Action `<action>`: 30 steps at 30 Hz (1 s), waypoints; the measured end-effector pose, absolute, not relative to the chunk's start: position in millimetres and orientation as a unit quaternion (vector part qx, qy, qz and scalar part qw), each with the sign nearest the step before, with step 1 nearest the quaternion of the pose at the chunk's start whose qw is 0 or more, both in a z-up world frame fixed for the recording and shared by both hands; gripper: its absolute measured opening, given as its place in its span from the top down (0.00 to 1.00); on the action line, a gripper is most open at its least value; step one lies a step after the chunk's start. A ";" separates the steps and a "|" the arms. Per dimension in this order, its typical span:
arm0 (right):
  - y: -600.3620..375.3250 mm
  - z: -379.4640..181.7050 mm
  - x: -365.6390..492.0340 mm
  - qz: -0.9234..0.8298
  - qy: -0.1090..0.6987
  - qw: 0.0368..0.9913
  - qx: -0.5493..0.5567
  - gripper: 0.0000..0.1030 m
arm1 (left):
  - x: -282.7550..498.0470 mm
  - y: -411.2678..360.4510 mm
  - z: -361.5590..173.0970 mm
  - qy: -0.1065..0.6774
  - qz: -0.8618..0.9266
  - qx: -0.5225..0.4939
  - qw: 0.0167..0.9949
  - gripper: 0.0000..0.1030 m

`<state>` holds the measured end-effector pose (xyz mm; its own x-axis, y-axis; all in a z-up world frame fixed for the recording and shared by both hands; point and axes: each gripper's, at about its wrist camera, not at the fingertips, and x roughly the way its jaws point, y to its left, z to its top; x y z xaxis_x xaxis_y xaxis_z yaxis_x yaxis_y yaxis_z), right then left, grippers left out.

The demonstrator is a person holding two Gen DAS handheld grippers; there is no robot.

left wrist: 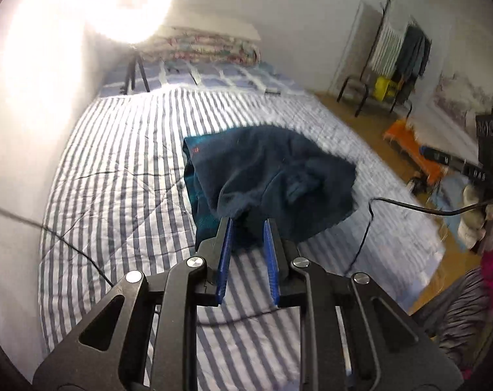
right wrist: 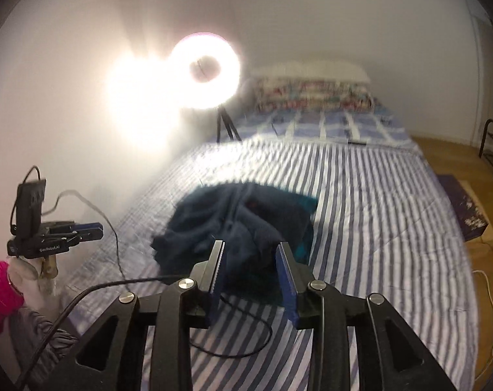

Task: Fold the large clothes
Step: 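Withdraw both tools from the folded shirt bundle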

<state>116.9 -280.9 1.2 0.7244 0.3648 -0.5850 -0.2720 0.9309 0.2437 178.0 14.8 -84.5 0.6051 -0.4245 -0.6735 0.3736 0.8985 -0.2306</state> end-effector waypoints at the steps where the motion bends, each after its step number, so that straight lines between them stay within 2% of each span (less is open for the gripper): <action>1: -281.3 13.1 108.5 0.174 0.320 0.929 0.070 0.66 | 168.5 20.4 -71.6 0.378 -0.225 -0.046 0.897 0.83; 5: -280.3 57.1 74.1 0.184 0.280 0.940 0.066 0.56 | 149.8 32.3 -23.2 0.356 -0.235 -0.080 0.901 0.77; 16: -273.2 167.8 -11.1 0.199 0.186 0.961 0.043 0.52 | 76.3 34.4 110.0 0.274 -0.274 -0.081 0.918 0.76; 20: -280.1 190.5 -20.4 0.204 0.163 0.964 0.051 0.47 | 59.1 39.7 149.9 0.241 -0.281 -0.083 0.925 0.59; 22: -285.3 195.9 -19.1 0.204 0.158 0.964 0.061 0.47 | 56.8 40.9 161.6 0.234 -0.282 -0.083 0.927 0.59; 25: -292.6 188.1 -8.6 0.201 0.165 0.963 0.076 0.40 | 64.6 40.2 160.6 0.240 -0.284 -0.090 0.924 0.56; 27: -295.2 170.7 5.8 0.207 0.185 0.956 0.092 0.36 | 70.4 39.6 148.7 0.250 -0.284 -0.100 0.920 0.46; 30: -292.4 134.5 24.6 0.206 0.221 0.947 0.112 0.31 | 92.8 37.8 112.7 0.280 -0.289 -0.131 0.906 0.46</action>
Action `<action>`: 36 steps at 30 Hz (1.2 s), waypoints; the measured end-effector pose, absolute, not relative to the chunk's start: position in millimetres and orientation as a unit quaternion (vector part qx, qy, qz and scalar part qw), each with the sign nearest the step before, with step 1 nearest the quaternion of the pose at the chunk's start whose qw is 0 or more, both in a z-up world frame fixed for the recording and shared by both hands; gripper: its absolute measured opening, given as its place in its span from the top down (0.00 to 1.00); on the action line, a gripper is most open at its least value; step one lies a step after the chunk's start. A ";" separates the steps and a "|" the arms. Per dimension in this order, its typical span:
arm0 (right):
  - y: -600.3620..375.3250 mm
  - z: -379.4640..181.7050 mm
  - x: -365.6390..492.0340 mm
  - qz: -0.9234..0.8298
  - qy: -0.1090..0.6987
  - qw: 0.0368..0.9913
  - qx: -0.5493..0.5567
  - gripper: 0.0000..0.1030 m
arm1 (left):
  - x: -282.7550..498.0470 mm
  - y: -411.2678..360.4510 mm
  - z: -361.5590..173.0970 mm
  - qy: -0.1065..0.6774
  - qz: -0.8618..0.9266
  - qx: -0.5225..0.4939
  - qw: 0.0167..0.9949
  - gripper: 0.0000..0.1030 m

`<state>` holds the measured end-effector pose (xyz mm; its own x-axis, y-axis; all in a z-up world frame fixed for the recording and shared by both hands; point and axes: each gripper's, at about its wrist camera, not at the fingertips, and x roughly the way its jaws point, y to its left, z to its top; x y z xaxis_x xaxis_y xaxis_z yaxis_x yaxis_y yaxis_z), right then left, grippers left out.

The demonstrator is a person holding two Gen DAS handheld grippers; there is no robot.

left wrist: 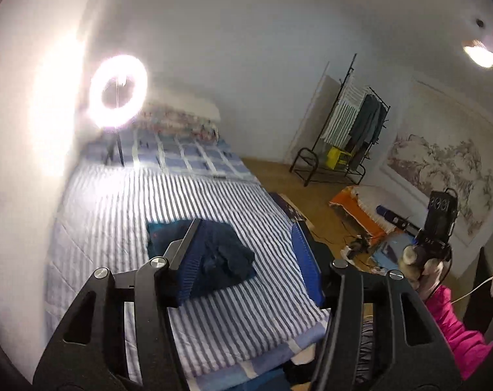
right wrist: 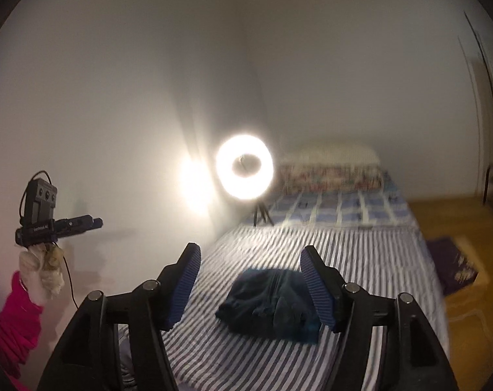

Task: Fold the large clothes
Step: 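Withdraw both tools from the folded shirt bundle, then grasp the edge of the folded shirt bundle with the left tool and lift it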

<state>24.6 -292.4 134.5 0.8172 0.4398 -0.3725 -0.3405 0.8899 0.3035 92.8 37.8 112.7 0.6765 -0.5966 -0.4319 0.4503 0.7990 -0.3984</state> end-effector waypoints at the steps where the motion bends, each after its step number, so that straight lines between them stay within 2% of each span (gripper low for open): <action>1: -290.7 121.3 29.8 0.205 0.232 0.944 0.118 0.30 | 105.7 37.2 92.1 0.294 -0.288 -0.151 0.899 0.46; 5: -289.0 65.1 57.4 0.197 0.280 0.926 0.158 0.27 | 147.8 32.7 17.3 0.348 -0.280 -0.220 0.867 0.46; 9: -284.9 5.3 91.2 0.182 0.337 0.902 0.197 0.17 | 196.5 28.8 -60.1 0.414 -0.247 -0.269 0.834 0.46; 15: -287.5 -65.3 143.7 0.163 0.398 0.866 0.256 0.16 | 260.6 34.1 -146.7 0.480 -0.193 -0.332 0.789 0.46; 20: -296.5 -110.3 186.1 0.162 0.420 0.836 0.314 0.16 | 295.6 28.7 -194.3 0.515 -0.181 -0.375 0.749 0.46; 26: -307.1 -152.5 214.0 0.169 0.438 0.790 0.394 0.15 | 318.8 9.7 -224.5 0.543 -0.189 -0.383 0.723 0.46; 28: -306.8 -164.3 221.9 0.173 0.446 0.773 0.417 0.15 | 322.6 4.6 -232.2 0.551 -0.185 -0.378 0.720 0.58; 30: -304.2 -172.8 229.5 0.181 0.452 0.761 0.429 0.17 | 324.8 0.3 -234.6 0.557 -0.178 -0.360 0.727 0.83; 31: -302.1 -176.8 232.9 0.185 0.455 0.755 0.435 0.18 | 325.1 -1.1 -234.5 0.557 -0.178 -0.352 0.731 0.85; 32: -298.2 -180.3 237.0 0.193 0.459 0.749 0.436 0.25 | 324.9 -1.8 -233.6 0.556 -0.180 -0.349 0.733 0.87; 33: -293.7 -182.6 241.3 0.202 0.467 0.744 0.433 0.40 | 323.5 -2.4 -230.4 0.552 -0.182 -0.340 0.739 0.90; 34: -290.5 -183.6 244.1 0.207 0.471 0.742 0.429 0.50 | 322.3 -3.7 -226.8 0.549 -0.184 -0.331 0.745 0.91; 35: -286.6 -182.1 246.1 0.211 0.475 0.744 0.420 0.69 | 321.3 -4.1 -223.9 0.547 -0.185 -0.327 0.748 0.91; 36: -283.8 -176.5 245.5 0.211 0.477 0.752 0.403 0.76 | 317.3 -3.7 -217.4 0.541 -0.190 -0.320 0.754 0.92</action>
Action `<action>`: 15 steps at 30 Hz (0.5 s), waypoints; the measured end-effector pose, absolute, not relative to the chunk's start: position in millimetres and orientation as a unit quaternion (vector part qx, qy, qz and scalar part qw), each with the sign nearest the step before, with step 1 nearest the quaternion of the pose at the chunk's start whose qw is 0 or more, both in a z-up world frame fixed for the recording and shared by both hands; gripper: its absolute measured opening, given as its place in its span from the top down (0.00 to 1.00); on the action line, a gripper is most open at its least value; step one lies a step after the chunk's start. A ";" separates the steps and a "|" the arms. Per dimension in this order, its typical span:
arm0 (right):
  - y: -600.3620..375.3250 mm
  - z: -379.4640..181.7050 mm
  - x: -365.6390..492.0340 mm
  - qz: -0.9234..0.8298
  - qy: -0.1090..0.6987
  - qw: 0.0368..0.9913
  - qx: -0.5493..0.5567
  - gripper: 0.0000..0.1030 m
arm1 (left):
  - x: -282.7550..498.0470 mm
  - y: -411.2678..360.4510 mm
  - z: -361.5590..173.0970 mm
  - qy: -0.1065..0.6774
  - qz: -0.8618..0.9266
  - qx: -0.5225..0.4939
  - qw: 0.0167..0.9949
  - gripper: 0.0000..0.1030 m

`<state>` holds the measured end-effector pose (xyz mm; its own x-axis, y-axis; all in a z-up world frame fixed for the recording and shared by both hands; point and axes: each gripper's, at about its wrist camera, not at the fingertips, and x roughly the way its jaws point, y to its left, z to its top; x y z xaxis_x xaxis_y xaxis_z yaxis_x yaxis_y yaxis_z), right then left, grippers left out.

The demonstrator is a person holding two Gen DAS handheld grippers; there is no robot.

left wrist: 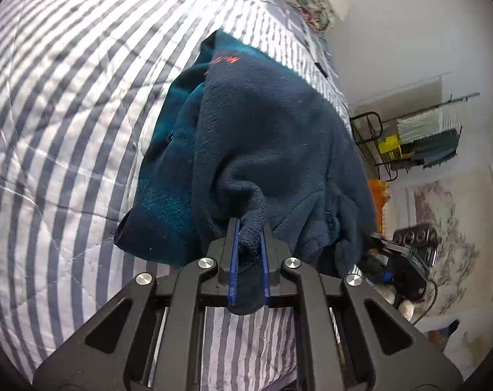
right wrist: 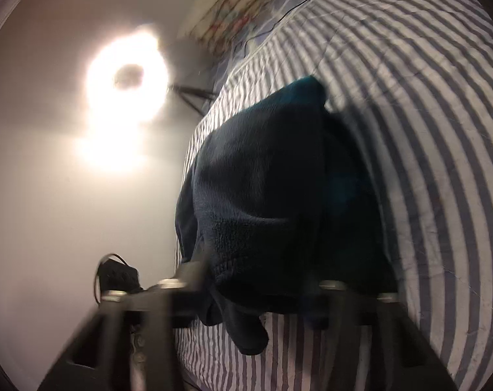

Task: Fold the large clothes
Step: 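Grasp the edge of the folded shirt bundle with the left tool and lift it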

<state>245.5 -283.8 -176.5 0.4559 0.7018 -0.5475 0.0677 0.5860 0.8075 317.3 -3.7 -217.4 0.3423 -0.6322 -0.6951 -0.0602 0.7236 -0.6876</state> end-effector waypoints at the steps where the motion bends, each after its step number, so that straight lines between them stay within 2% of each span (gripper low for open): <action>1: -282.4 -171.3 244.4 0.211 0.476 0.758 0.392 0.79 | 313.8 -2.9 -211.4 0.536 -0.193 -0.316 0.758 0.92; 3: -278.8 -157.1 238.4 0.216 0.476 0.778 0.348 0.86 | 308.5 0.9 -201.3 0.529 -0.194 -0.306 0.767 0.92; 6: -270.1 -161.3 231.4 0.219 0.494 0.792 0.282 0.88 | 304.9 2.2 -203.3 0.533 -0.183 -0.265 0.782 0.92; 9: -263.0 -188.7 230.6 0.191 0.536 0.783 0.250 0.89 | 304.9 -3.0 -233.1 0.566 -0.158 -0.230 0.776 0.92; 12: -253.9 -185.1 228.9 0.188 0.532 0.798 0.210 0.89 | 299.1 -13.4 -236.4 0.563 -0.154 -0.197 0.788 0.92; 14: -255.0 -168.7 223.2 0.204 0.504 0.814 0.207 0.86 | 293.9 -15.2 -226.6 0.555 -0.155 -0.185 0.796 0.90; 15: -256.8 -164.8 222.0 0.209 0.497 0.815 0.212 0.78 | 293.0 -16.8 -222.6 0.553 -0.155 -0.181 0.799 0.86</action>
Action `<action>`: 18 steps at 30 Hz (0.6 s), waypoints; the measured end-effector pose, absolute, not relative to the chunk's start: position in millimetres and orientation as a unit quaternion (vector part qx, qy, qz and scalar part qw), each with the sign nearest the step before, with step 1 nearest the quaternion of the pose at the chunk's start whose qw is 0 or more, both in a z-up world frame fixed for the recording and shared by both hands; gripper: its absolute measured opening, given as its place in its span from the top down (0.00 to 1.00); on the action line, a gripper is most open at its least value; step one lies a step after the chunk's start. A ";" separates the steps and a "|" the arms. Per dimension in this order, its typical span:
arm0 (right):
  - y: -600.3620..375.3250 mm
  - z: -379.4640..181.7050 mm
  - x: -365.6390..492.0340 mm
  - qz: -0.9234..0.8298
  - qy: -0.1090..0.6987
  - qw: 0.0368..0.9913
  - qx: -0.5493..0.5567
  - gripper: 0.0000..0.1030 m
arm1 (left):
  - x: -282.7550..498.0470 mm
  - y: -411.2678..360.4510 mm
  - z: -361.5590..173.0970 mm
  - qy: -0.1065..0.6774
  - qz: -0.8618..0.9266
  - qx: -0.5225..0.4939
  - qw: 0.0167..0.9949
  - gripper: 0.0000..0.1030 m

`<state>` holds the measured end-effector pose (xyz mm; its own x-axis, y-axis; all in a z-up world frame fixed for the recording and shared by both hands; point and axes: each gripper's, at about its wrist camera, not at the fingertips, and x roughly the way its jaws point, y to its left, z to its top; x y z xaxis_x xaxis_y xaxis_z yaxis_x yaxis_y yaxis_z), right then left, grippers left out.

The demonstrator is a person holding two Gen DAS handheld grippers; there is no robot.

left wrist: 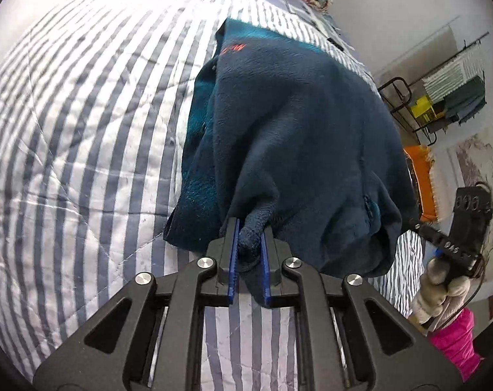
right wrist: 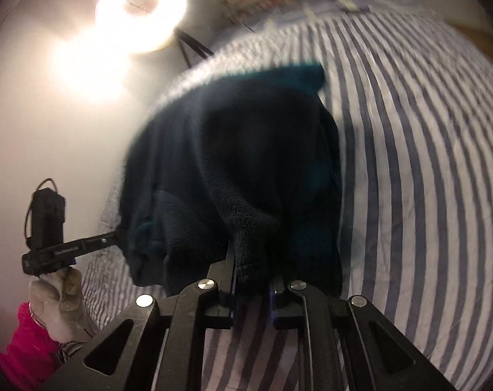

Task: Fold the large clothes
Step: 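Grasp the edge of the folded shirt bundle with the left tool and lift it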

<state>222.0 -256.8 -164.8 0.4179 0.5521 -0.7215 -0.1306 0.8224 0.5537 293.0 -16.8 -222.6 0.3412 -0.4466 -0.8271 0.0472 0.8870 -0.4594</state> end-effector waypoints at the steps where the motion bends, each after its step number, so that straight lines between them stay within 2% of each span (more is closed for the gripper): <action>1: -263.9 -159.3 219.3 0.223 0.484 0.813 0.233 0.72 | 288.9 -15.6 -215.6 0.549 -0.147 -0.169 0.805 0.83; 2: -269.8 -156.8 217.6 0.230 0.476 0.811 0.249 0.56 | 289.0 -18.3 -209.9 0.547 -0.142 -0.164 0.808 0.78; 3: -278.4 -154.4 216.0 0.234 0.465 0.810 0.268 0.42 | 285.8 -16.4 -203.6 0.543 -0.140 -0.160 0.813 0.77; 4: -286.9 -153.5 215.0 0.233 0.455 0.812 0.282 0.38 | 280.0 -15.4 -193.4 0.532 -0.141 -0.162 0.819 0.77; 11: -327.3 -180.7 235.0 0.204 0.441 0.776 0.402 0.37 | 263.9 -49.7 -146.9 0.473 -0.214 -0.161 0.839 0.77; 18: -318.6 -202.0 260.4 0.185 0.454 0.768 0.412 0.41 | 288.5 -118.7 -157.5 0.483 -0.268 -0.154 0.819 0.77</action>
